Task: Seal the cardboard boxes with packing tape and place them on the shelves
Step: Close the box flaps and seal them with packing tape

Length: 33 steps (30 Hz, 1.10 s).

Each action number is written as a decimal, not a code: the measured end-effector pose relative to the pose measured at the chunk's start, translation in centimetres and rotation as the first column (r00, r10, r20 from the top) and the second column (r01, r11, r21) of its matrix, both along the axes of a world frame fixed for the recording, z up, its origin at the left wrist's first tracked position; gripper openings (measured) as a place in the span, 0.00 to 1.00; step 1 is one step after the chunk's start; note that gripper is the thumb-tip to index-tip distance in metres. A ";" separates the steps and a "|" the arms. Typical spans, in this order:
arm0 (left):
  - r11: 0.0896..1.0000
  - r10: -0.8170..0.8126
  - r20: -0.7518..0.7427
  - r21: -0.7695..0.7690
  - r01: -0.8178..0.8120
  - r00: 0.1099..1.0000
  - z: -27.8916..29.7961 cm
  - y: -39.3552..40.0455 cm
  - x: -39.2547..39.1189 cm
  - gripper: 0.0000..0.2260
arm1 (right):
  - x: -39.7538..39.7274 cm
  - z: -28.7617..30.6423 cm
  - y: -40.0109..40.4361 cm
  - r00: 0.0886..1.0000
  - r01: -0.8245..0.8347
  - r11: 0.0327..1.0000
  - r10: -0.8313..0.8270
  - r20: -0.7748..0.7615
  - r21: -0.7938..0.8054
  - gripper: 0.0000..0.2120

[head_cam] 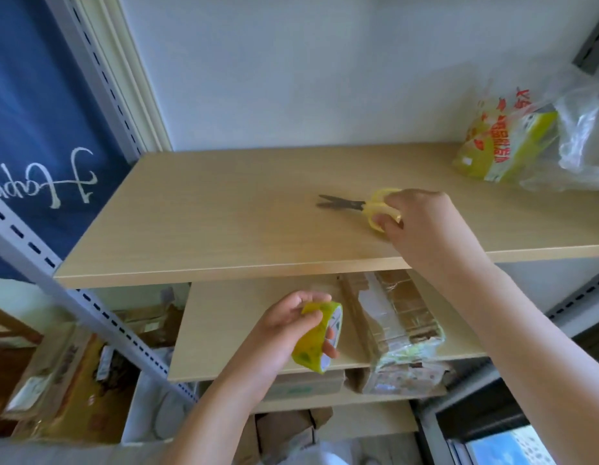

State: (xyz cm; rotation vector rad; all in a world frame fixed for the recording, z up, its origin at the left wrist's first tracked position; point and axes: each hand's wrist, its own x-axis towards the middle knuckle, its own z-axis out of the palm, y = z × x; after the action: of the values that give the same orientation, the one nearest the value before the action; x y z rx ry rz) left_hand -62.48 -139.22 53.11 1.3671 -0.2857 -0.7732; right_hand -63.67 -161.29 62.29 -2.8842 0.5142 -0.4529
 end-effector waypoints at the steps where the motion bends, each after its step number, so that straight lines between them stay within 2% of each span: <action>1: 1.000 -0.017 0.001 -0.026 0.017 1.000 1.0 0.5 -0.7 0.10 | -0.9 0.4 0.8 0.994 -0.034 0.999 0.035 0.104 -0.014 0.12; 3: 0.997 -0.021 0.004 -0.070 0.021 1.000 2.7 1.4 -1.9 0.11 | -2.8 1.0 2.7 0.955 -0.143 0.989 0.132 0.265 0.023 0.15; 4: 0.996 -0.010 -0.003 -0.094 0.009 1.000 3.4 1.7 -2.2 0.11 | -3.5 1.4 3.7 0.950 -0.213 0.974 0.187 0.250 0.079 0.18; 6: 0.991 0.021 -0.005 -0.133 -0.021 1.000 4.6 2.2 -2.5 0.12 | -4.1 1.9 5.5 0.935 -0.353 0.894 0.340 0.098 0.274 0.24; 7: 0.989 0.034 0.005 -0.143 -0.033 0.999 5.2 2.4 -2.7 0.12 | -4.0 1.8 6.1 0.910 -0.400 0.839 0.412 0.047 0.370 0.23; 9: 0.985 0.065 0.016 -0.163 -0.062 0.998 6.1 2.6 -2.9 0.12 | -3.4 1.9 6.8 0.878 -0.452 0.770 0.473 0.073 0.452 0.13; 11: 0.979 0.097 -0.002 -0.179 -0.096 0.995 6.7 2.9 -3.2 0.12 | -2.7 2.1 7.4 0.873 -0.483 0.767 0.460 0.161 0.423 0.03; 15: 0.972 0.133 -0.117 -0.177 -0.152 0.984 7.4 2.9 -3.5 0.13 | -1.2 1.6 8.8 0.871 -0.491 0.810 0.463 0.166 0.320 0.06; 18: 0.955 0.242 -0.209 -0.121 -0.270 0.948 6.9 2.9 -3.2 0.17 | 0.0 0.6 9.1 0.881 -0.471 0.815 0.453 0.137 0.337 0.06; 24: 0.959 0.275 -0.200 -0.005 -0.282 0.940 6.1 2.5 -1.4 0.14 | 1.7 -0.6 9.5 0.907 -0.420 0.848 0.403 0.120 0.323 0.06; 31: 0.957 0.289 -0.173 0.019 -0.290 0.942 5.9 2.3 -0.4 0.16 | 2.1 -1.2 10.2 0.906 -0.420 0.885 0.398 0.143 0.201 0.05; 33: 0.957 0.287 -0.175 0.020 -0.288 0.942 5.7 2.3 -0.3 0.16 | 2.2 -1.4 10.0 0.902 -0.423 0.892 0.399 0.165 0.157 0.07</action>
State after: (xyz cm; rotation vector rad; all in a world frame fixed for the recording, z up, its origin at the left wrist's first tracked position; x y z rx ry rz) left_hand -62.80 -136.94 58.82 1.2893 0.0523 -0.6412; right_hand -61.42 -151.30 60.85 -2.6506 -0.0798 -0.4840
